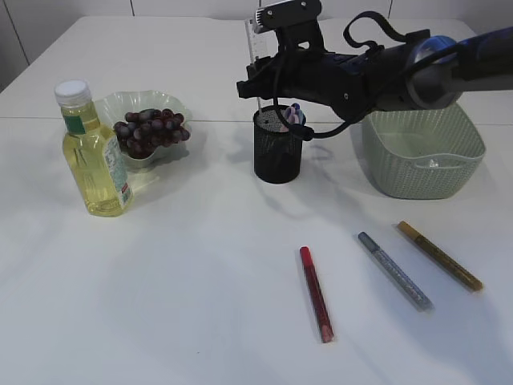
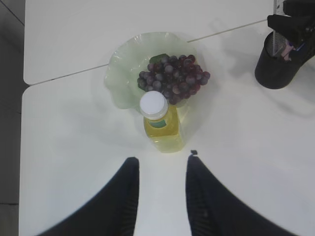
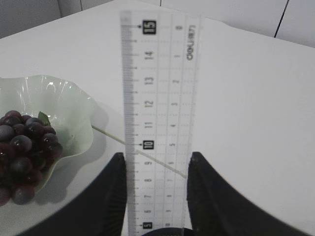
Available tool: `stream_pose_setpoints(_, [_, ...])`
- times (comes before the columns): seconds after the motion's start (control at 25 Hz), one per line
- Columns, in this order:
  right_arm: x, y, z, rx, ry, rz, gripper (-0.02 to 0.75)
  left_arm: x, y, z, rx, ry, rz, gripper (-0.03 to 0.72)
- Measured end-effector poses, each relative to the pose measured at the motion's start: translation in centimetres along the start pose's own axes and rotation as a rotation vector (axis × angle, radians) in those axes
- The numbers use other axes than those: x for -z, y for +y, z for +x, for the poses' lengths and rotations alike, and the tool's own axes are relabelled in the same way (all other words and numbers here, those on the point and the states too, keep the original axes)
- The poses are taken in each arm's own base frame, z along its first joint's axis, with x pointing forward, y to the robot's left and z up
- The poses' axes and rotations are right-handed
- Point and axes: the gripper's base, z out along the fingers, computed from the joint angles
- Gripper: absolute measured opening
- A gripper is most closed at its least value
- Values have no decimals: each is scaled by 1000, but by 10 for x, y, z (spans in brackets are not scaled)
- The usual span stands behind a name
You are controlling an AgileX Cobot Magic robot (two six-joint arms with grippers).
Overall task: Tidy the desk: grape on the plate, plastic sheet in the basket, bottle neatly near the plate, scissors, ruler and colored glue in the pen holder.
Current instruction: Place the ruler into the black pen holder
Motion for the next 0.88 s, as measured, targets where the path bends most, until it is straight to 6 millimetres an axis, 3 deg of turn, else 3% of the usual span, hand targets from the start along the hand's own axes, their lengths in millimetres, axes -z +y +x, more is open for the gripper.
stream_pose_setpoints(0.88, [0,0,4,-2,43,2,302,0,0,0,0,0,0,240])
